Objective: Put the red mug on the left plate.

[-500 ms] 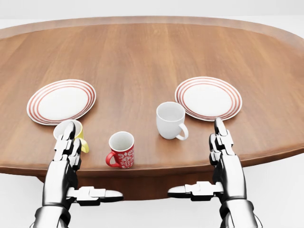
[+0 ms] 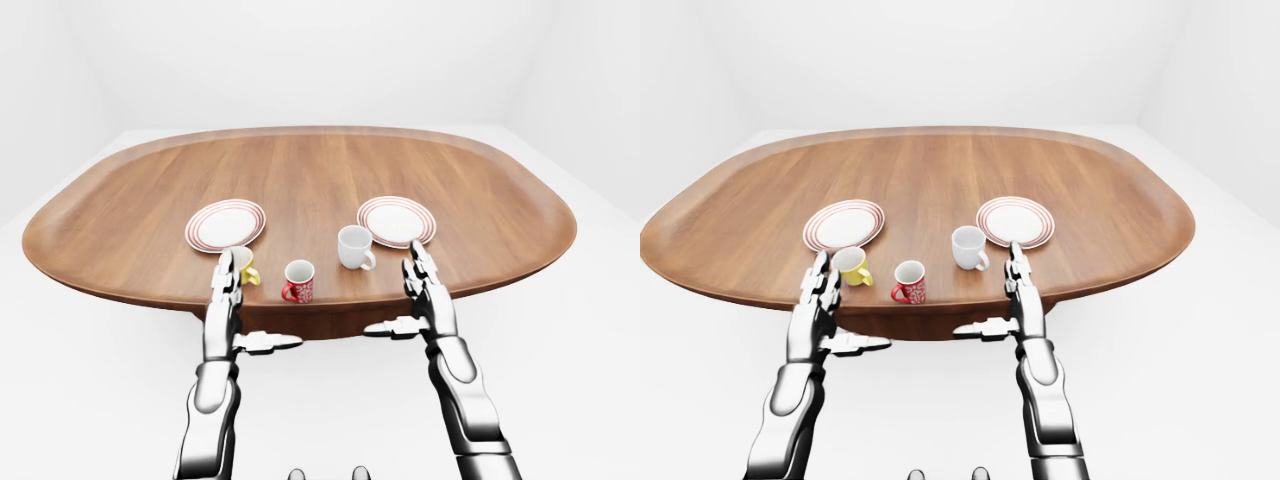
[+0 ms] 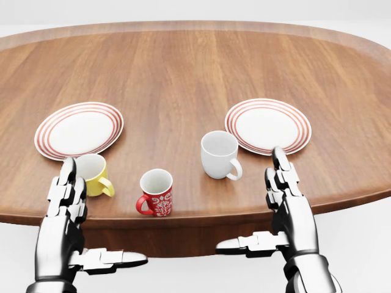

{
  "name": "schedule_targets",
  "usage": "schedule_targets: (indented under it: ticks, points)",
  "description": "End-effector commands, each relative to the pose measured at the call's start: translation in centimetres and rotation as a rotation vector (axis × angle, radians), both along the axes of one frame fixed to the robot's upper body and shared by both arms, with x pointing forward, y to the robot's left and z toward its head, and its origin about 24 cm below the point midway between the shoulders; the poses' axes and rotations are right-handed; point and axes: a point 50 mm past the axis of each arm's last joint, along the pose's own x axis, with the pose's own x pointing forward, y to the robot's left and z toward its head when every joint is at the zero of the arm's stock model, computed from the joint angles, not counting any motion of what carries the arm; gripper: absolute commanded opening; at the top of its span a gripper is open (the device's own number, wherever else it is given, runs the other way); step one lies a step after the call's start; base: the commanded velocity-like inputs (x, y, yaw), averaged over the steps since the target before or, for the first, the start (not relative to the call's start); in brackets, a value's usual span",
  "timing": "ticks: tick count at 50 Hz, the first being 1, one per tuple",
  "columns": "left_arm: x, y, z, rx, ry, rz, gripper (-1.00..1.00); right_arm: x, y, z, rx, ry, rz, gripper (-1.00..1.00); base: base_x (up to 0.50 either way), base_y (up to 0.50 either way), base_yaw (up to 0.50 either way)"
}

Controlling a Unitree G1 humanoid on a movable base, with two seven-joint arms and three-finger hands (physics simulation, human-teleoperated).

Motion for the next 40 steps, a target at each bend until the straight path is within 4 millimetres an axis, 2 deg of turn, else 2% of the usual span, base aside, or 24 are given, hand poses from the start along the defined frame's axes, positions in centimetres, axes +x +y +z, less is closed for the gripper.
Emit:
schedule_targets:
  ticks: [1, 3, 8, 26, 32, 37, 40]
  points:
    - [-4.0, 1.8, 1.4, -0.053, -0.068, 0.090, 1.00, -0.9, -0.1, 1.2, 0.021, -0.077, 0.000, 1.00, 0.00, 0.00, 0.00]
    - [-5.0, 2.0, 1.3, -0.063, -0.054, 0.083, 1.00, -1.4, -0.5, 1.5, 0.015, -0.091, -0.040, 1.00, 0.00, 0.00, 0.00]
    - [-5.8, 1.9, 1.0, -0.046, -0.032, 0.106, 1.00, -2.1, -0.5, 2.2, 0.003, -0.136, -0.028, 1.00, 0.00, 0.00, 0.00]
    - [-5.8, 1.7, 0.9, -0.032, -0.025, 0.101, 1.00, -2.5, -0.4, 2.6, 0.000, -0.152, -0.021, 1.00, 0.00, 0.00, 0.00]
    - [-5.8, 1.7, 1.0, -0.034, -0.031, 0.097, 1.00, -2.2, 0.0, 3.0, -0.116, -0.155, -0.058, 1.00, 0.00, 0.00, 0.00]
    - [-6.0, 1.6, 1.1, -0.034, -0.032, 0.093, 1.00, -3.9, 0.3, 4.2, -0.140, -0.241, -0.070, 1.00, 0.00, 0.00, 0.00]
    - [-6.0, 1.6, 1.2, -0.036, -0.038, 0.092, 1.00, -5.4, 1.1, 4.6, -0.181, -0.253, -0.006, 1.00, 0.00, 0.00, 0.00]
